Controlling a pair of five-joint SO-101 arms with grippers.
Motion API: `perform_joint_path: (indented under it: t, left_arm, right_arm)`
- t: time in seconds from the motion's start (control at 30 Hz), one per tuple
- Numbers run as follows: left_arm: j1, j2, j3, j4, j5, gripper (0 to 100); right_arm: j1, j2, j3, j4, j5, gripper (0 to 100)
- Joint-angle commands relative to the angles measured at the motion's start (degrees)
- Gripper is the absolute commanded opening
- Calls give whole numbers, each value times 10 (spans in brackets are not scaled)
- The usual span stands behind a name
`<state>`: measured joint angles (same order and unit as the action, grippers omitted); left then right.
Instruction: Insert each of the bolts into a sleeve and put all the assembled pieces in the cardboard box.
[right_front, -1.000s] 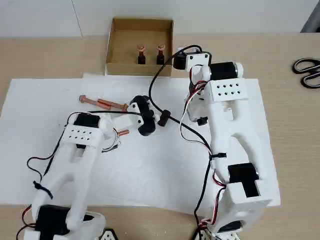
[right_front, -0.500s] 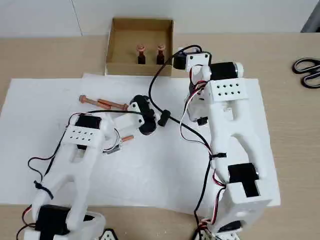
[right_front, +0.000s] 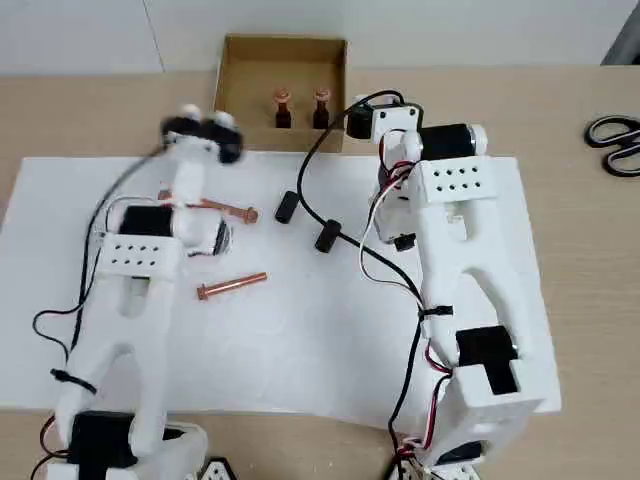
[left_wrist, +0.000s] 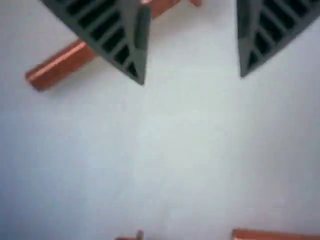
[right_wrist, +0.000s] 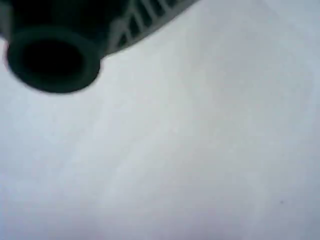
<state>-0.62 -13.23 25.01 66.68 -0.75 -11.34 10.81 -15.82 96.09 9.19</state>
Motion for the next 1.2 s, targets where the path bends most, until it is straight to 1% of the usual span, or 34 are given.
perform_joint_path:
  t: [0.0, 0.1, 0.17, 0.23, 0.33, 0.4, 0.47, 0.6, 0.7, 0.87, 0.97, 1.17]
  left_arm:
    - [-5, -15, -60, 45, 125, 119]
    - [-5, -33, -61, 81, 179, 119]
    - [-3, -43, -54, 84, 201, 119]
    - [-4, -45, -54, 82, 251, 119]
    - [-12, -41, -60, 68, 402, 118]
    - [-14, -41, -48, 76, 503, 119]
    - [-8, -41, -33, 76, 576, 120]
    - [7, -42, -21, 66, 598, 139]
    - [8, -42, -7, 65, 648, 162]
    - [8, -42, 25, 64, 701, 198]
    - [8, -41, 58, 48, 709, 205]
    - [8, -41, 147, -21, 711, 204]
  right_arm:
    - [3, -37, -3, -1, 6, 3]
    - [3, -39, -3, 0, 6, 3]
    - [3, -39, -3, 0, 6, 3]
    - [3, -39, -3, 0, 6, 3]
    - [2, -39, -3, 0, 5, 3]
    - [2, -39, -3, 0, 4, 3]
    - [2, -39, -3, 0, 4, 3]
    - [2, -39, -3, 0, 4, 3]
    - [2, -39, -3, 1, 4, 3]
    - [2, -40, -3, 2, 3, 3]
    - [2, -40, -3, 2, 3, 3]
    - [2, -40, -3, 2, 3, 3]
